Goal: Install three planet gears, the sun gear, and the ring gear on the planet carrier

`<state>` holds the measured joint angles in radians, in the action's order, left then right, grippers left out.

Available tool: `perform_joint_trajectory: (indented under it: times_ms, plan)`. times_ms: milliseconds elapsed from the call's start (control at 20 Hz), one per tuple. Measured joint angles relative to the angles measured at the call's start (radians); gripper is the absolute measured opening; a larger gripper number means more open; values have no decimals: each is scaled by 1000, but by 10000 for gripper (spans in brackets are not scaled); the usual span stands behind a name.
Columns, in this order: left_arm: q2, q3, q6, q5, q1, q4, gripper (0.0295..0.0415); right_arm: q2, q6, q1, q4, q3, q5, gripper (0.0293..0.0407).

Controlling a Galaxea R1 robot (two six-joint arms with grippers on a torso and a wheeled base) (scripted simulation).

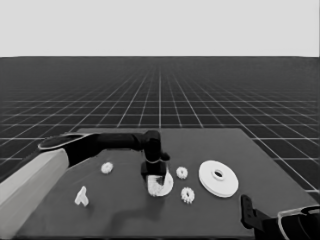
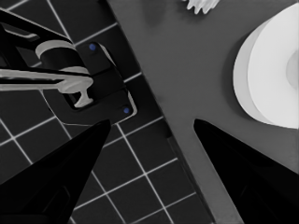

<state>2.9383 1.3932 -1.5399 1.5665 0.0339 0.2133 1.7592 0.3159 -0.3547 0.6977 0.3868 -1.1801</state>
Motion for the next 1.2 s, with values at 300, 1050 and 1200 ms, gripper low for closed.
perform_joint_trajectory:
  times_ms: [300,1050,1200]
  plan:
    - [-1,-5,-4,0,-20,-22,385,0,0,0,0,0,0,385]
    - [-373,551,905,-251,100,-34,385,0,0,0,0,0,0,385]
    - [-366,567,911,-260,108,-30,385,0,0,0,0,0,0,385]
